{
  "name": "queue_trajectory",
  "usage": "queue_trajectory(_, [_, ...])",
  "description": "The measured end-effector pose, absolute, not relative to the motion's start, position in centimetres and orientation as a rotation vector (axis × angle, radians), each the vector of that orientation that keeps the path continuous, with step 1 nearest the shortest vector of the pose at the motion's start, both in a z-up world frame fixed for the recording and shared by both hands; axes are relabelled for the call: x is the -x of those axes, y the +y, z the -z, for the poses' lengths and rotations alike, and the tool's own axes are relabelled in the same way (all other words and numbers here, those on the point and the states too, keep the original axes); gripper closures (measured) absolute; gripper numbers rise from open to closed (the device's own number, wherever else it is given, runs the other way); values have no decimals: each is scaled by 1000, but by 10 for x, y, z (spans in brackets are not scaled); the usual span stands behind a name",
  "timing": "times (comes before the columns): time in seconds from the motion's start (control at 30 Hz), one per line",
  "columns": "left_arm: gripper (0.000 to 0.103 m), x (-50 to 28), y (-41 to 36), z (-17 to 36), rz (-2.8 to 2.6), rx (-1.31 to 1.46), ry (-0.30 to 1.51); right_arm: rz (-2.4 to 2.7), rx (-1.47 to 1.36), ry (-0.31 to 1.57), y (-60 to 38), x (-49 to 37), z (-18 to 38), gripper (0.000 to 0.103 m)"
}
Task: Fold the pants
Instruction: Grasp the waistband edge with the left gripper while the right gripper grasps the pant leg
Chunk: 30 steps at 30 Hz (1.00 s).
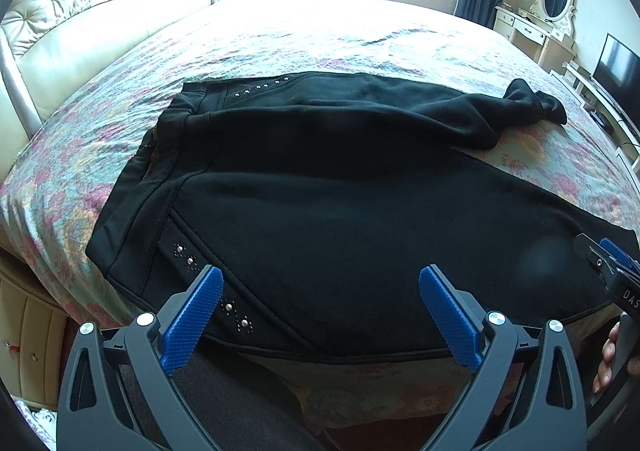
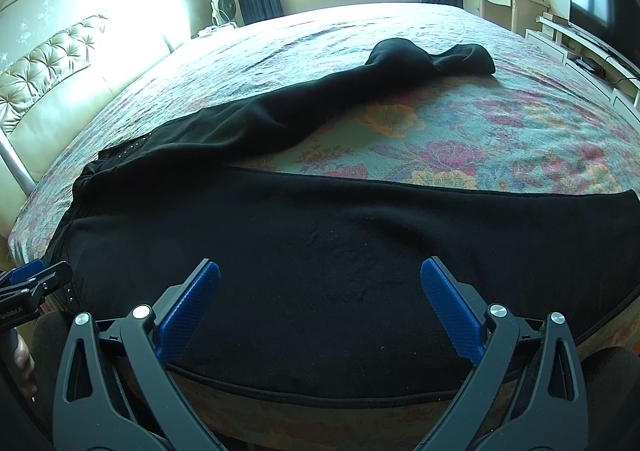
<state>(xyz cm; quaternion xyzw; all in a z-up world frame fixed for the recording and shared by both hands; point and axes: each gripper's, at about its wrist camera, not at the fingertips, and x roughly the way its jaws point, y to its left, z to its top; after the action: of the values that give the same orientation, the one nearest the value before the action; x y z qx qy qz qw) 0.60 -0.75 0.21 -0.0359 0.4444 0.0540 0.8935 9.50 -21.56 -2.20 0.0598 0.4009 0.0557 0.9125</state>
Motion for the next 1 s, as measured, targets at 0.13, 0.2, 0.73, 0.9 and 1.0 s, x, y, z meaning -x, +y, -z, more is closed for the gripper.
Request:
queue_trajectory(0.13, [5, -18, 8, -12, -64, 83, 911, -128, -112, 823, -210, -109, 17, 2])
queue_trajectory(0.2, [5, -31, 21, -15, 22, 114, 941, -138, -112, 826, -206, -117, 16, 2])
queue_trajectory(0.73, [5, -205, 278, 21, 21, 395, 996, -246, -86, 840, -161, -182, 8, 2])
queue_trajectory(0.9, [5, -239, 294, 43, 81, 439, 1009, -269, -66, 888, -154, -192, 20, 2])
queue_trajectory(1.0, [5, -254, 275, 46, 140, 356, 1022, -289, -59, 905, -152, -201, 25, 2])
